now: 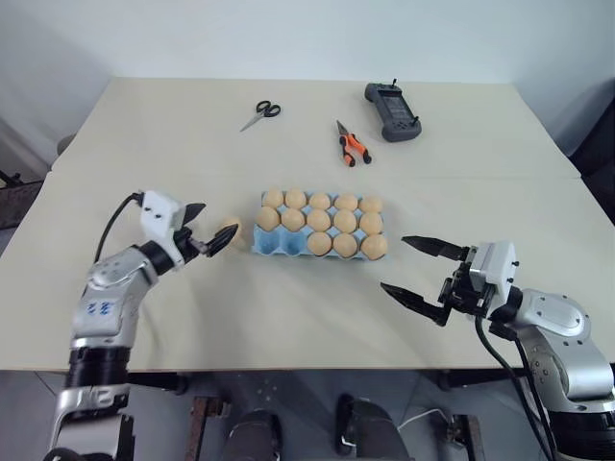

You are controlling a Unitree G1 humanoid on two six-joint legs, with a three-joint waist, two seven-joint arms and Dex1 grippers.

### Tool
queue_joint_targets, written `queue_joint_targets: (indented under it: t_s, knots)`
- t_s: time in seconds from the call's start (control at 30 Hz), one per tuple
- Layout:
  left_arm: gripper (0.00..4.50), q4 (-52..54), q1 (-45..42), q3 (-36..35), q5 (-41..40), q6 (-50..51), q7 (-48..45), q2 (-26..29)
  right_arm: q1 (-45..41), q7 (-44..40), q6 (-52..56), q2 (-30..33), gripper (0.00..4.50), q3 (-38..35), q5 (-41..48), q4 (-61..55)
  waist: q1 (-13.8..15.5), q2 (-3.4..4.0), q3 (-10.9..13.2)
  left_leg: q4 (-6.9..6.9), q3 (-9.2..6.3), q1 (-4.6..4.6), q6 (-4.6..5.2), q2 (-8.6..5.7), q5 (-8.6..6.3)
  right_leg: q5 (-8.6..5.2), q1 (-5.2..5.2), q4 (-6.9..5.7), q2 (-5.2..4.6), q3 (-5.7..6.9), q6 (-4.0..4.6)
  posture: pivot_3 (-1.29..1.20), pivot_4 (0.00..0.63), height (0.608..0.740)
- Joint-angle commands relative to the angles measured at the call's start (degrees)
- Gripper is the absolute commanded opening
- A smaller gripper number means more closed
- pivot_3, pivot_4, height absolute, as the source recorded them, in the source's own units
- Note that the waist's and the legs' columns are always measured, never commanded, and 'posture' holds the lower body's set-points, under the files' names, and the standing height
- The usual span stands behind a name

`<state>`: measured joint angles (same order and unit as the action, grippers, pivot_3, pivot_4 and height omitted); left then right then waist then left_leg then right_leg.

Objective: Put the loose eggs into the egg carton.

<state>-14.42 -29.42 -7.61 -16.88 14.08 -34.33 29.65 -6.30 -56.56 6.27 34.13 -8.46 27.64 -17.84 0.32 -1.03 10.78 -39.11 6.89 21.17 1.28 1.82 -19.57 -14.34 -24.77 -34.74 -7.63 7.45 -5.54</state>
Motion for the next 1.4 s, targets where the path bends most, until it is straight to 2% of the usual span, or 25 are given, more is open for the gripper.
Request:
queue_joint_targets:
  t_s: [0.03,0.13,0.17,0.23,0.4,0.47,0.57,0.7,0.87,1.13,1.2,1.27,1.3,1.4]
  knots:
    - [4.50,-6.4,-3.4,2.3,3.1,-2.8,-0.5,-1.1,0.6,1.4,0.5,-0.1,4.48,-0.2,1.4,-3.8,-0.1,0.00,0.0,0.00,0.03,0.00,0.00,-0.01,0.00,0.00,0.01,0.03,0.01,0.02,0.00,0.00,0.150,0.740]
    - [4.50,-11.5,-5.3,4.1,6.2,-5.4,-0.3,-1.5,0.9,2.5,0.8,-0.1,4.48,-0.4,1.5,-4.6,-0.1,-0.02,0.0,0.00,0.06,0.01,0.01,-0.03,0.00,0.01,0.02,0.10,0.03,0.05,-0.03,0.00,0.150,0.740]
    - [4.33,-12.4,-5.6,4.1,6.9,-6.0,0.3,-1.5,0.9,2.8,0.8,0.0,4.50,-0.5,1.5,-4.8,-0.1,-0.01,0.0,-0.01,0.03,0.00,0.02,-0.02,0.00,0.01,0.05,0.10,0.03,0.07,-0.03,0.00,0.150,0.740]
    - [3.90,-13.4,-5.7,3.5,6.8,-5.8,0.7,-1.8,0.9,3.4,0.9,0.0,4.50,-0.7,1.6,-5.1,-0.2,-0.01,0.0,-0.01,0.04,-0.02,0.03,0.00,0.00,0.02,0.08,0.11,0.02,0.05,-0.03,0.00,0.150,0.740]
    - [2.27,-13.9,-4.9,3.1,6.8,-5.7,0.2,-1.6,1.3,4.4,0.9,0.0,4.50,-0.7,1.7,-5.6,-0.2,-0.02,0.0,-0.03,0.02,-0.01,0.05,0.02,0.02,0.02,0.07,0.09,0.00,0.05,-0.04,0.00,0.150,0.740]
    - [1.75,-13.6,-4.6,3.1,6.8,-5.9,0.1,-1.5,1.4,4.5,1.1,0.1,4.50,-0.6,1.8,-5.7,-0.2,-0.02,0.0,-0.03,0.02,-0.02,0.05,0.02,0.01,0.02,0.08,0.09,-0.01,0.05,-0.04,0.00,0.150,0.740]
    - [1.62,-12.7,-4.6,2.4,5.6,-7.8,-1.0,-2.2,1.2,4.6,1.1,0.1,4.50,-0.4,1.8,-5.4,-0.2,-0.02,0.0,-0.04,0.02,-0.02,0.05,0.02,0.02,0.03,0.08,0.09,-0.01,0.05,-0.05,0.00,0.150,0.740]
    - [1.61,-5.7,-5.3,1.8,0.2,-8.1,-6.9,-3.6,1.0,4.5,1.2,0.3,4.50,-0.2,1.8,-5.1,-0.2,-0.02,0.0,-0.05,0.02,0.00,0.05,0.02,0.02,0.03,0.07,0.09,-0.02,0.05,-0.05,0.00,0.150,0.740]
    - [1.61,0.7,-6.8,7.5,-1.2,-2.9,-16.1,-3.8,0.7,4.6,1.5,0.3,4.50,0.0,1.6,-4.8,0.3,-0.02,0.0,-0.09,0.01,0.01,0.06,-0.02,0.02,0.04,0.10,0.10,-0.02,0.04,-0.07,0.00,0.150,0.740]
    - [1.61,-5.4,-11.1,13.6,3.9,-2.8,-17.6,-7.2,0.9,5.8,1.5,0.0,4.50,0.0,1.2,-5.5,0.4,-0.02,0.0,-0.17,0.04,0.00,0.12,-0.04,0.06,0.04,0.14,0.10,0.04,-0.01,-0.07,0.00,0.150,0.740]
    - [2.34,-7.0,-11.7,13.4,4.0,-2.7,-17.3,-7.9,1.4,6.3,1.6,-0.1,4.50,0.0,1.3,-6.2,0.3,-0.02,0.0,-0.17,0.04,0.00,0.12,-0.03,0.07,0.04,0.13,0.10,0.05,-0.01,-0.06,0.00,0.150,0.740]
    - [2.89,-7.5,-12.0,13.1,4.1,-3.2,-17.2,-8.3,1.9,6.7,1.6,-0.1,4.50,0.0,1.4,-6.8,0.4,-0.02,0.0,-0.17,0.03,0.00,0.12,-0.01,0.06,0.04,0.12,0.09,0.04,-0.01,-0.06,0.00,0.150,0.740]
    - [3.34,-7.5,-11.9,13.1,4.4,-3.9,-17.3,-8.2,2.1,6.9,1.6,-0.1,4.50,0.0,1.4,-7.1,0.5,-0.02,0.0,-0.17,0.01,0.00,0.12,-0.01,0.06,0.04,0.13,0.09,0.03,0.00,-0.06,0.00,0.150,0.740]
    - [4.15,-5.5,-10.9,11.9,3.8,-5.5,-17.5,-7.5,2.6,7.3,1.5,-0.2,4.50,0.1,1.5,-7.4,0.7,-0.02,0.0,-0.17,0.01,0.03,0.13,-0.02,0.06,0.04,0.13,0.12,0.02,0.00,-0.07,0.00,0.150,0.740]
